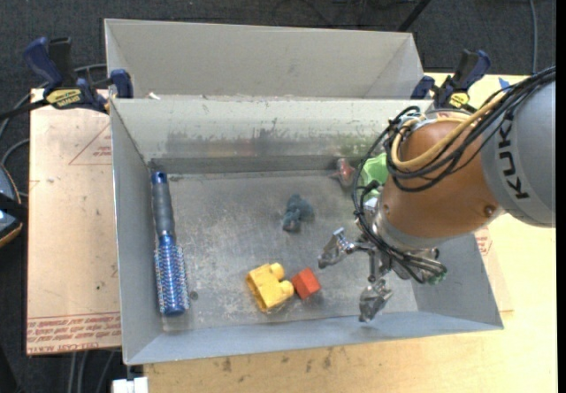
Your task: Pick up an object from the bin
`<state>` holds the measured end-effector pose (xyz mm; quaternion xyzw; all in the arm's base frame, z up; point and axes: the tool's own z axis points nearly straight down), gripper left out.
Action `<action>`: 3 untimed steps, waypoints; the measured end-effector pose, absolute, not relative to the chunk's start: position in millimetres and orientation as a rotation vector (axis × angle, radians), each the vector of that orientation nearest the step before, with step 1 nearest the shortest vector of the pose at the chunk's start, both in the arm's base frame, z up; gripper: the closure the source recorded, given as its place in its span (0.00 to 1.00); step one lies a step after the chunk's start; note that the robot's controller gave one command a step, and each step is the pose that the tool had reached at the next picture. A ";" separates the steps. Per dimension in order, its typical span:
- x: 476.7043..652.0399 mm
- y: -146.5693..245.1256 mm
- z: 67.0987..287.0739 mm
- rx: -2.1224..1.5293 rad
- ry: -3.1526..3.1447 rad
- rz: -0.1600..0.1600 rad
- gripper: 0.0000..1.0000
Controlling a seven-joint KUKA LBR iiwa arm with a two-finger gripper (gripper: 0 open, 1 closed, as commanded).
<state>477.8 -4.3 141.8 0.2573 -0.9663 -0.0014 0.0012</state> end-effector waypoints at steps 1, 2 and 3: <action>514.9 66.7 84.4 1.112 -2.940 -0.006 0.00; 493.8 81.5 75.3 1.342 -2.858 0.009 0.00; 484.0 112.9 78.2 1.702 -2.655 0.006 0.00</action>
Offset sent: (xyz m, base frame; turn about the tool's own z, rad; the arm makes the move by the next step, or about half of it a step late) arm 0.0374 0.0680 -0.0560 -0.2028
